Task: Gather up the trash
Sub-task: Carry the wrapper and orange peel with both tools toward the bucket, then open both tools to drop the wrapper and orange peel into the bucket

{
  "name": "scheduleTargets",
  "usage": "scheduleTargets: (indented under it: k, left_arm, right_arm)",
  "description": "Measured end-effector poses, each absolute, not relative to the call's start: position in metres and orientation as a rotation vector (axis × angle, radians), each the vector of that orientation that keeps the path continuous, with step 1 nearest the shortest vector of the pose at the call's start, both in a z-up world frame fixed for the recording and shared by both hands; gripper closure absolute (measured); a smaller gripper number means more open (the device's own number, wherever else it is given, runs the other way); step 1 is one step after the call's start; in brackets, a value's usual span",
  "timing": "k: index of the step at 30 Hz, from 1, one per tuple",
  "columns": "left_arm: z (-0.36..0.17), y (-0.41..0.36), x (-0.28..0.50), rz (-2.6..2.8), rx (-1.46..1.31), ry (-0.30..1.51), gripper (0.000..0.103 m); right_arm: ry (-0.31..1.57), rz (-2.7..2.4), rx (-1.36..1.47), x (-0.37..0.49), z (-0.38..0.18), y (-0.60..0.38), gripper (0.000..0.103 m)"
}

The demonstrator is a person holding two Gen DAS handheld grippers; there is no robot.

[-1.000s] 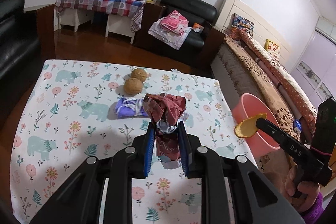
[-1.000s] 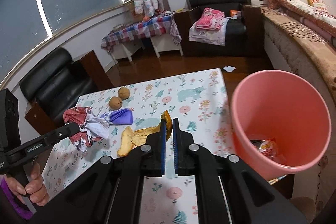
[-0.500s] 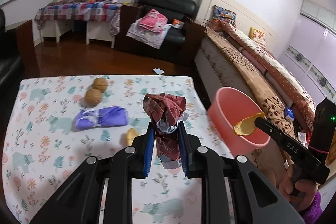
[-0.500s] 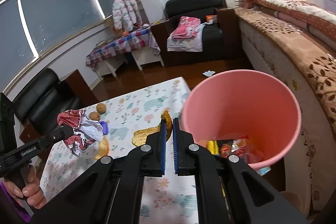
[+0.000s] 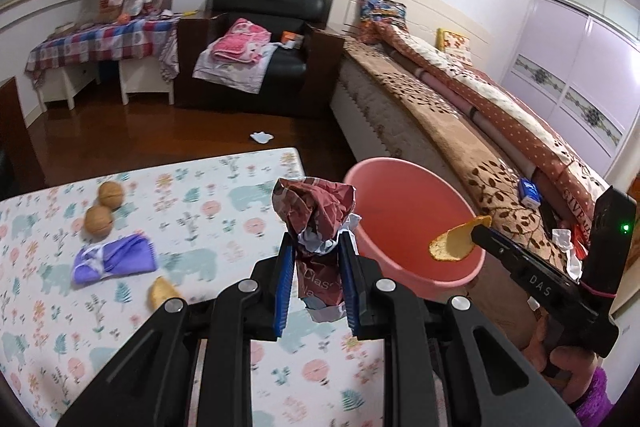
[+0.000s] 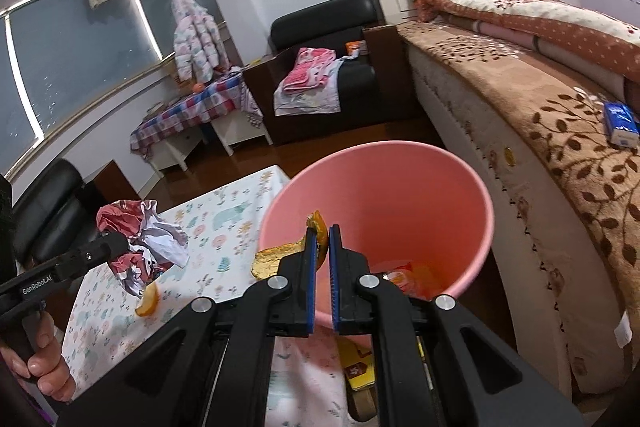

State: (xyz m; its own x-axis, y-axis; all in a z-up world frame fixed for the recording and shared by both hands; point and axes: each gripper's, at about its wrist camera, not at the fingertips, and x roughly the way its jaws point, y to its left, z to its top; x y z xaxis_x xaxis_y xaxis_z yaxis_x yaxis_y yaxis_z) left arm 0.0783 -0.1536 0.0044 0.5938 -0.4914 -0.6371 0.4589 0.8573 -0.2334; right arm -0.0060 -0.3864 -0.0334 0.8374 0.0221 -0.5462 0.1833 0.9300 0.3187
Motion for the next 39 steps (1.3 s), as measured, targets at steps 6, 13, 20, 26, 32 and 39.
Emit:
scheduleTargets:
  k: [6, 13, 20, 26, 32, 39]
  left_arm:
    - [0.002, -0.189, 0.08, -0.612, -0.014, 0.756, 0.082]
    - [0.0, -0.227, 0.084, -0.664, 0.02, 0.758, 0.082]
    - [-0.013, -0.254, 0.096, -0.682, 0.045, 0.793, 0.082]
    - [-0.025, -0.267, 0.104, -0.68, 0.061, 0.821, 0.079]
    - [-0.031, -0.274, 0.106, -0.695, 0.068, 0.825, 0.06]
    - [-0.028, -0.269, 0.102, -0.692, 0.065, 0.805, 0.057]
  right_arm:
    - [0.579, -0.128, 0.378, -0.007, -0.039, -0.402, 0.097]
    - [0.595, -0.157, 0.39, -0.009, -0.048, -0.415, 0.097]
    - [0.609, -0.18, 0.39, -0.007, -0.054, -0.424, 0.097]
    - [0.62, -0.188, 0.398, -0.004, -0.059, -0.428, 0.097]
    - [0.627, -0.194, 0.412, -0.002, -0.062, -0.43, 0.097]
    - [0.653, -0.207, 0.435, 0.002, -0.066, -0.435, 0.096]
